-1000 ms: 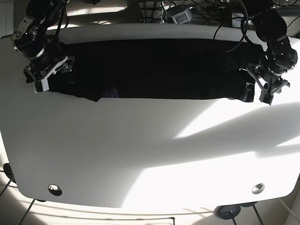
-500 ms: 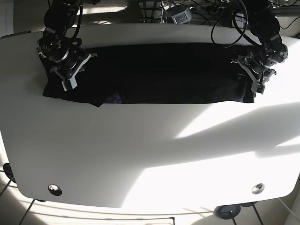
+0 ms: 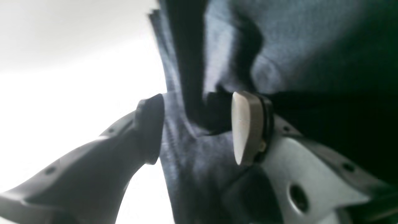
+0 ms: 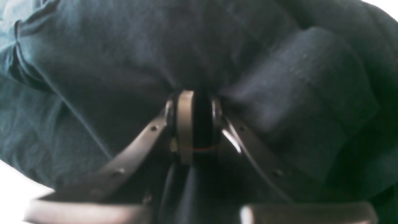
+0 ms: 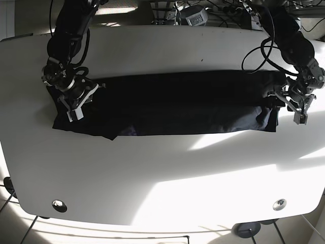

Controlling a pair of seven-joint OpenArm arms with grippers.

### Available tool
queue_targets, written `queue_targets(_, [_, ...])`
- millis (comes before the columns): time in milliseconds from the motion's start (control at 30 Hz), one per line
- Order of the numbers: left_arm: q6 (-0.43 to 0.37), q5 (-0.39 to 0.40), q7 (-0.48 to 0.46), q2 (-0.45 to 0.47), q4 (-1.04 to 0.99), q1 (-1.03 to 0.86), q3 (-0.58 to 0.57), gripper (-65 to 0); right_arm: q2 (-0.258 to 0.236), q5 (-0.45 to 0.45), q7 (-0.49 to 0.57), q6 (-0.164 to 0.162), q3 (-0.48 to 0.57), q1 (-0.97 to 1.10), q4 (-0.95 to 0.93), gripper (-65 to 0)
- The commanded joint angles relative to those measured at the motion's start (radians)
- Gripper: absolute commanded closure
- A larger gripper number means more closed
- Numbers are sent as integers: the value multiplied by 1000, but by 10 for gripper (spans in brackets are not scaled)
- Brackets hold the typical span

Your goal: Fold the T-shirt properly

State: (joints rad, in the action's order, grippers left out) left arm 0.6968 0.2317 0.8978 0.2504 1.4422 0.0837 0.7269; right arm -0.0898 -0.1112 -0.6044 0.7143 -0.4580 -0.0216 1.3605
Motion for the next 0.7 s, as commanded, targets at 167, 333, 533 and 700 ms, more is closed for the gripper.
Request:
queue_targets(167, [1,308,74,45,33,-37,118,-476,-12,34,-33,-16,-2,7,7,-79])
queue_targets(333, [1,412,113,56,-105,-37,199,-478,-11,34,-33,-16,0,7,7,-79])
queue_targets(533, [1,417,111,83,-301,-20,204,-476,-12,34,-33,-16,0,5,7,-79])
queue_targets(700, [1,417,113,74,-346,4,190,-474,-12,29,-33,-16,0,5,7,-79])
